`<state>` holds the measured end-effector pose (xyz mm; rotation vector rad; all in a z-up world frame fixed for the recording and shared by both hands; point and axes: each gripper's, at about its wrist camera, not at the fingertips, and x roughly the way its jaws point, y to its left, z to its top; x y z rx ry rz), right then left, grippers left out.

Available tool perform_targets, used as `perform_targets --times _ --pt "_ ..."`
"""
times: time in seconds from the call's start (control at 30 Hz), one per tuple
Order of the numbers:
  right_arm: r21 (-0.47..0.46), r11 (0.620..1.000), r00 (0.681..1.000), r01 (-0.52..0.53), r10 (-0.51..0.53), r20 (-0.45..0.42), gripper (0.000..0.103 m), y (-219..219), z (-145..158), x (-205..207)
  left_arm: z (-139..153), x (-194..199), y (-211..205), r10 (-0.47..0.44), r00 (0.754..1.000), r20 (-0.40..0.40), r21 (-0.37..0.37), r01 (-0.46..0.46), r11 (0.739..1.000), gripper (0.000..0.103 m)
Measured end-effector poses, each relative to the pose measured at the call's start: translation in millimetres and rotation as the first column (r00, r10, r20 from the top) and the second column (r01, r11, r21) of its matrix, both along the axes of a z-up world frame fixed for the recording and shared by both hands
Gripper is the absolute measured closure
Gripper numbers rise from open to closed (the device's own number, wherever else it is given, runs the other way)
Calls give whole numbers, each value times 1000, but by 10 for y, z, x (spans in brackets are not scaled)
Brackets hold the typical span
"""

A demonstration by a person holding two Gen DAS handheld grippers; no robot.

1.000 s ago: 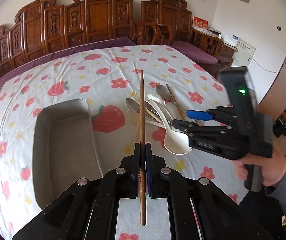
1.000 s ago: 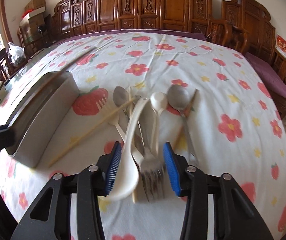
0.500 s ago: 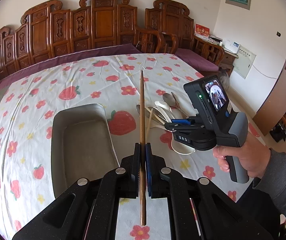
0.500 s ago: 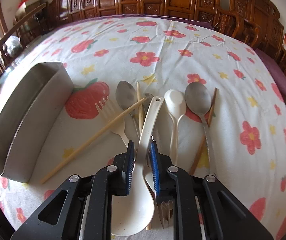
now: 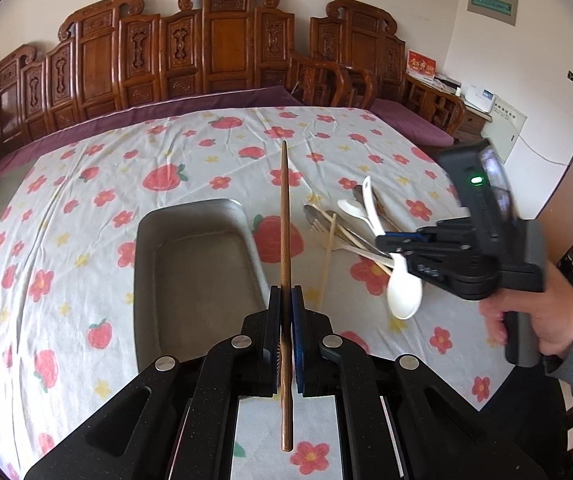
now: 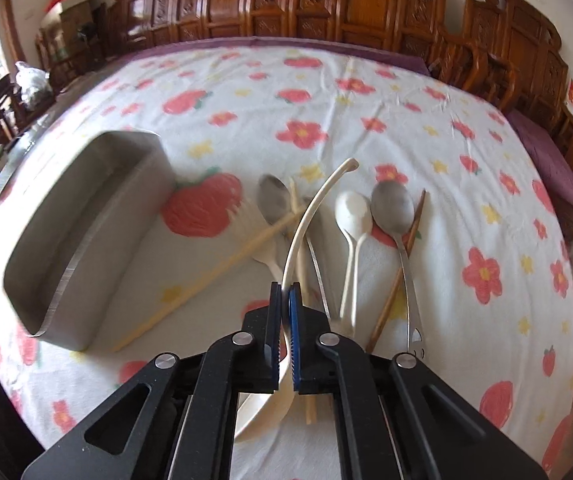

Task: Organize utensils
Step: 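Carry the white spoon over the grey tray and lower it in with the right tool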

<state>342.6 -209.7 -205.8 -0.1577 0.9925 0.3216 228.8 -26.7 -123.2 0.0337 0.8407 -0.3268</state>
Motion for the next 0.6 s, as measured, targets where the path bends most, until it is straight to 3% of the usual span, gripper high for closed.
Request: perform_targets --times 0.2,0.6 --pt "0 997 995 -82 82 58 98 226 308 -171 -77 48 227 49 999 -18 2 -49 999 98" --pt "90 976 974 -197 185 131 98 753 808 -387 -285 240 510 121 991 -62 4 -121 993 98"
